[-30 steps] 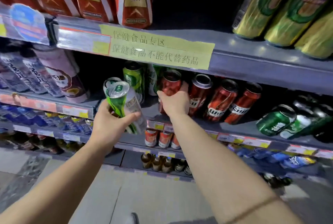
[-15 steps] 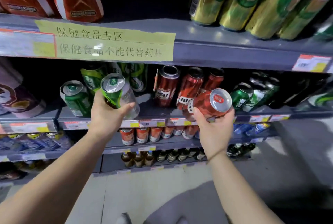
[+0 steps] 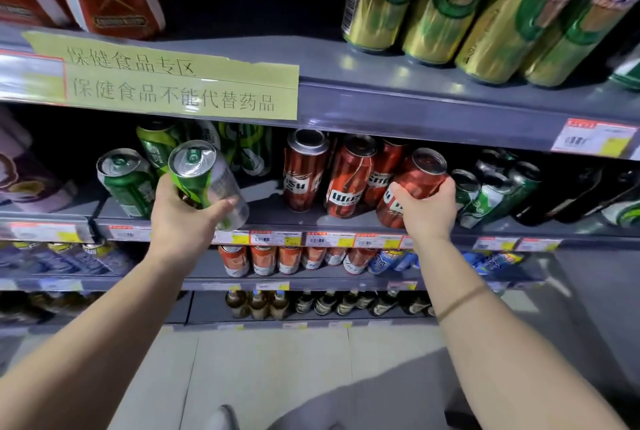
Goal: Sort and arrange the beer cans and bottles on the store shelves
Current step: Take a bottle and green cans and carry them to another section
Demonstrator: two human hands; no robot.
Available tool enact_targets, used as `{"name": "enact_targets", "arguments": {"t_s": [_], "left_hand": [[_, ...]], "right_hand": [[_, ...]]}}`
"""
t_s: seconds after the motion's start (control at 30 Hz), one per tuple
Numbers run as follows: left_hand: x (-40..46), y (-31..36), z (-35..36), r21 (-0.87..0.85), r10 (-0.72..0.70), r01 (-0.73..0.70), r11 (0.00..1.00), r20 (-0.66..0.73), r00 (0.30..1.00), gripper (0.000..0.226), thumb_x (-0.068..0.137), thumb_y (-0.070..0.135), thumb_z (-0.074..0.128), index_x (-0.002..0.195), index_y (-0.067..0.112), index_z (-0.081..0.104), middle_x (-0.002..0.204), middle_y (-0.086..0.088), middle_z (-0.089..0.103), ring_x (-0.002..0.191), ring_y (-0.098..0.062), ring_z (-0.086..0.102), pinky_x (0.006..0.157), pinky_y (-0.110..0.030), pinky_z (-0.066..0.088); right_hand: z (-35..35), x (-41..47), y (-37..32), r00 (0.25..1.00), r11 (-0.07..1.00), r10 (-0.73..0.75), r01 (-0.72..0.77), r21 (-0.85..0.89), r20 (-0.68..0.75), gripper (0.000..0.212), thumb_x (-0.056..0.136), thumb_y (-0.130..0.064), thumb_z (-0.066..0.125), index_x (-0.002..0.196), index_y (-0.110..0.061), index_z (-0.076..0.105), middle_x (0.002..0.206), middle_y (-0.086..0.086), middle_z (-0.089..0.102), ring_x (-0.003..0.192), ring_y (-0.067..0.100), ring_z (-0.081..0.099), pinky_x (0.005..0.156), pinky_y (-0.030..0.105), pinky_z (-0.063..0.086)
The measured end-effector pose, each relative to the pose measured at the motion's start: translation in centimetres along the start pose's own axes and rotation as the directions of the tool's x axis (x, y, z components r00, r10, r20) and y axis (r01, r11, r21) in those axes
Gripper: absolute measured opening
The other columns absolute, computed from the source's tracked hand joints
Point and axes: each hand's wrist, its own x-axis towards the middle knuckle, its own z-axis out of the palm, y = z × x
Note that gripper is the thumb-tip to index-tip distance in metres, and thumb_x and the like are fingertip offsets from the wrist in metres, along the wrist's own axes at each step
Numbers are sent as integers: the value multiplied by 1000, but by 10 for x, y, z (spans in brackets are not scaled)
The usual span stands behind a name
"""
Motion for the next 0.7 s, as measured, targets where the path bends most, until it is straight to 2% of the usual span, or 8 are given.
{"name": "enact_targets", "arguments": {"t_s": [0.1, 0.2, 0.3, 0.37, 0.43, 0.47, 0.57, 0.7], "left_hand": [[2, 3, 0, 14, 2, -2, 1000, 9, 1000, 58, 72, 25, 86, 118, 18, 51, 97, 12, 63, 78, 14, 56, 62, -4, 38], [5, 6, 3, 21, 13, -14, 1000, 32, 999, 56, 72, 27, 86, 116, 18, 52, 97, 10, 64, 81, 9, 59, 65, -7, 41], [8, 9, 9, 6, 17, -17, 1000, 30, 999, 55, 71, 24, 86, 113, 19, 51, 96, 13, 63, 78, 16, 57, 61, 1, 38], [12, 10, 13, 4, 16, -16, 1000, 33, 999, 54, 72, 23, 86, 112, 23, 49, 95, 18, 59, 80, 15, 56, 61, 2, 37], [16, 7, 17, 13, -4, 3, 1000, 42, 999, 52, 72, 25, 85, 109, 22, 48, 92, 16, 59, 81, 5, 58, 63, -4, 39], [18, 5, 19, 19, -19, 18, 1000, 44, 999, 52, 72, 27, 85, 108, 19, 48, 92, 13, 60, 81, -3, 58, 66, -11, 42], [22, 0, 22, 51, -53, 50, 997, 72, 996, 57, 73, 32, 84, 111, 13, 46, 90, 4, 59, 83, -18, 56, 75, -28, 44], [26, 0, 23, 104, -39, 26, 994, 124, 992, 52, 71, 35, 85, 99, 14, 47, 87, 5, 58, 81, -19, 57, 71, -29, 43]], "right_hand": [[2, 8, 2, 1000, 999, 7, -6, -35, 25, 54, 65, -44, 82, 101, -22, 49, 87, -13, 58, 85, 18, 60, 74, 31, 42], [3, 10, 5, 999, 999, 14, -12, -47, 43, 55, 65, -44, 82, 101, -23, 47, 88, -11, 58, 87, 19, 60, 74, 31, 42], [3, 0, 11, 997, 997, 70, -70, -30, 29, 67, 66, -43, 83, 120, -21, 48, 111, -4, 60, 104, 21, 58, 87, 36, 47], [5, -18, 15, 994, 995, 96, -96, -8, -53, 74, 70, -41, 80, 132, -17, 45, 128, 4, 53, 115, 22, 54, 96, 39, 45], [11, -46, 16, 992, 999, 45, -41, 36, -117, 57, 74, -36, 77, 122, -19, 52, 120, 5, 58, 108, 23, 58, 93, 40, 47], [17, -62, 15, 995, 998, 18, -13, 53, -98, 46, 76, -33, 76, 115, -22, 55, 111, 1, 61, 102, 22, 60, 90, 40, 49], [37, -104, 4, 991, 997, -36, 27, 68, 127, 23, 80, -31, 72, 97, -36, 57, 94, -16, 64, 93, 14, 63, 84, 35, 49], [69, -134, -25, 890, 996, -84, 64, 61, 448, 20, 82, -32, 68, 92, -45, 57, 95, -17, 67, 82, 7, 63, 75, 35, 52]]}}
